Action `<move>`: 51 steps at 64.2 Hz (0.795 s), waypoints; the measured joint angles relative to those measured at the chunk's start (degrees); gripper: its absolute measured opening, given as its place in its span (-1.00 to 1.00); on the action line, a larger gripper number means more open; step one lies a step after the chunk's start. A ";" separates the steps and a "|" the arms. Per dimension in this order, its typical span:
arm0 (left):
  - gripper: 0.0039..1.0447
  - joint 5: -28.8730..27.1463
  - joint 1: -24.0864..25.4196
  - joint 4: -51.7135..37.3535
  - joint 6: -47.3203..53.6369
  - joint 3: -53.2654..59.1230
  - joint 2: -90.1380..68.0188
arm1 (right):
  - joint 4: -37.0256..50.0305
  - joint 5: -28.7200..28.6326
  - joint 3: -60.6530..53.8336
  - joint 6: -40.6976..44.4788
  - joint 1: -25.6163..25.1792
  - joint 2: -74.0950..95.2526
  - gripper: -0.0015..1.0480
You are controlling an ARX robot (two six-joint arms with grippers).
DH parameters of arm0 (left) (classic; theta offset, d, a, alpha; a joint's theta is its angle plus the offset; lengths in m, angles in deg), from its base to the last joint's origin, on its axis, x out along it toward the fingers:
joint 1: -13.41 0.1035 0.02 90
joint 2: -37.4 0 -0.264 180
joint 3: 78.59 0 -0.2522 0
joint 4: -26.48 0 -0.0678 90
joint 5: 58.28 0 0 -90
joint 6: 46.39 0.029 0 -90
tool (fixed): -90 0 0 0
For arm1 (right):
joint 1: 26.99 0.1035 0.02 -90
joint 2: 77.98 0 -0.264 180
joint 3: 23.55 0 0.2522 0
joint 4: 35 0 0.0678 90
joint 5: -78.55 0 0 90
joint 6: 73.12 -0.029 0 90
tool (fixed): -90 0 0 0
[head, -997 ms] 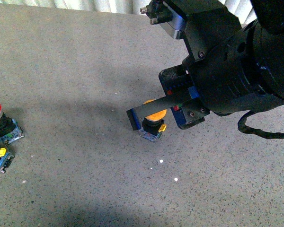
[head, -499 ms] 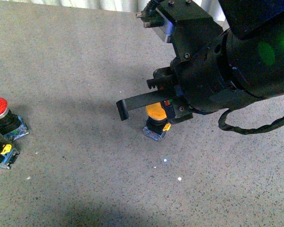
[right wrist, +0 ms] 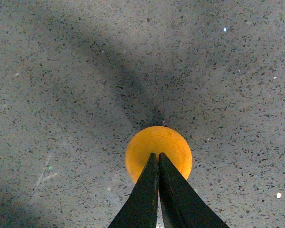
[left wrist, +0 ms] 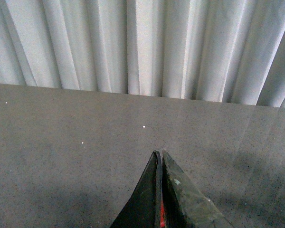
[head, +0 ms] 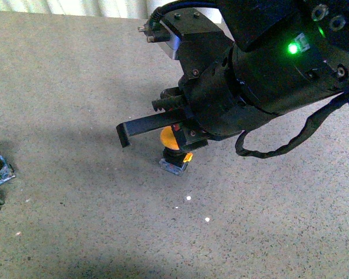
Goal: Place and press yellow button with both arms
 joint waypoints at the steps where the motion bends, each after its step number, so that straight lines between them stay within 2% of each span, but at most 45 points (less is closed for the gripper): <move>1: -0.98 0.00 0.00 0.00 0.00 0.00 0.00 | -0.02 -0.09 0.02 -0.04 -0.02 0.07 -0.97; 24: -0.98 0.00 0.00 0.00 0.00 0.00 0.00 | 1.73 -2.93 -0.09 -3.28 -1.16 -0.77 -0.97; 36: -0.98 0.00 0.00 0.00 0.00 0.00 0.00 | 3.39 -5.53 -1.38 -6.21 -3.41 -7.39 -0.97; 44: -0.98 0.00 0.00 0.00 0.00 0.00 0.00 | 5.55 -4.42 -3.76 -6.23 -5.84 -15.30 -0.97; 51: -0.98 0.00 0.00 0.00 0.00 0.00 0.00 | 6.95 -3.26 -8.48 -5.07 -8.46 -23.21 -0.64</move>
